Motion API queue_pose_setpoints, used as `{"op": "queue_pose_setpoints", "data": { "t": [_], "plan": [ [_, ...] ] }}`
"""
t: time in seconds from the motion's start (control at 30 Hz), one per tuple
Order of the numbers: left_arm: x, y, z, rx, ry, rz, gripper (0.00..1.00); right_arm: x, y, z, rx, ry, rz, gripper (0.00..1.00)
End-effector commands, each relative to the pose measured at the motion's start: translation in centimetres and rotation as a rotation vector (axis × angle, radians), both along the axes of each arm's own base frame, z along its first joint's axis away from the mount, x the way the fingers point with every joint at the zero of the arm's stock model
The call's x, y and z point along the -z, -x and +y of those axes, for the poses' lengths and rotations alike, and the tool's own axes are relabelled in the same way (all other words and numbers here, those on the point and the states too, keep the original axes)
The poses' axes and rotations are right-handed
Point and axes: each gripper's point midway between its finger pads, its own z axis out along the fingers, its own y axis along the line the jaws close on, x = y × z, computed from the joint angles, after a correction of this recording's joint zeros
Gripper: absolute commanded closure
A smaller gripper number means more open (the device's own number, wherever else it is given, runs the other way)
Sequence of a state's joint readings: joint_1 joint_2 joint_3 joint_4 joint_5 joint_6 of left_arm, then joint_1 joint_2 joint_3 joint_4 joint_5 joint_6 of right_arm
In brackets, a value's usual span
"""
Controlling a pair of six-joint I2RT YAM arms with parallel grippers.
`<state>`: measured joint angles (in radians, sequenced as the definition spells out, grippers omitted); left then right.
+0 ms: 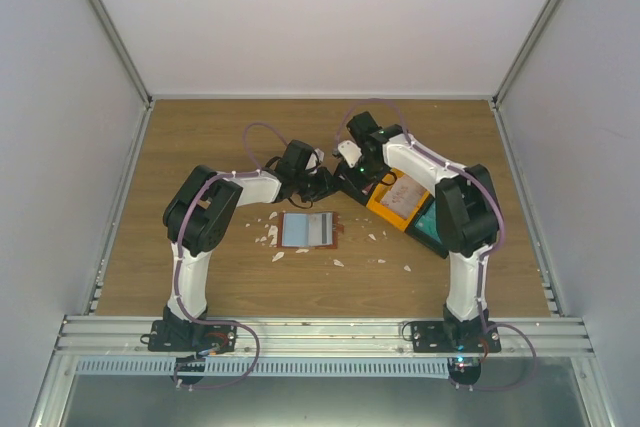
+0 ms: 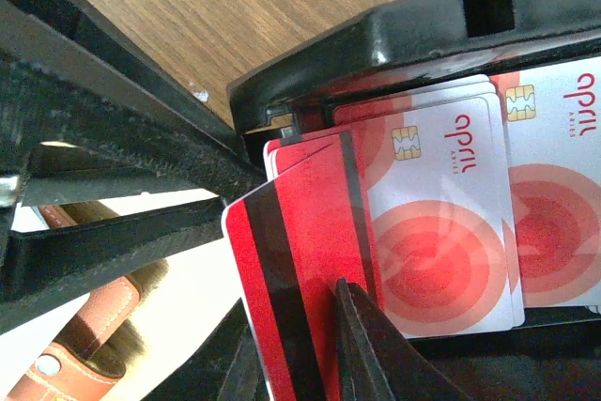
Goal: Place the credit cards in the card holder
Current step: Pick up the credit card from the storage box.
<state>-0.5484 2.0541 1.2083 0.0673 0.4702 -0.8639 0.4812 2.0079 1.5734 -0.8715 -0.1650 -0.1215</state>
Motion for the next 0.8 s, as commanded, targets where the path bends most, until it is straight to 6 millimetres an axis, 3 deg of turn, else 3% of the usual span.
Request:
{"op": "queue_pose_setpoints", "data": {
  "t": [0.0,0.77],
  "plan": [
    [1.05,-0.41,-0.19,0.0,-0.025,-0.007,0.76,-1.18,1.15,0.43,-0.023,-0.056,0.023,0.8],
    [1.08,-0.39,-0.19,0.001,-0.027,-0.005,0.76,-1.81,1.31,-0.06,-0.026,-0.104,0.028,0.8]
  ]
}}
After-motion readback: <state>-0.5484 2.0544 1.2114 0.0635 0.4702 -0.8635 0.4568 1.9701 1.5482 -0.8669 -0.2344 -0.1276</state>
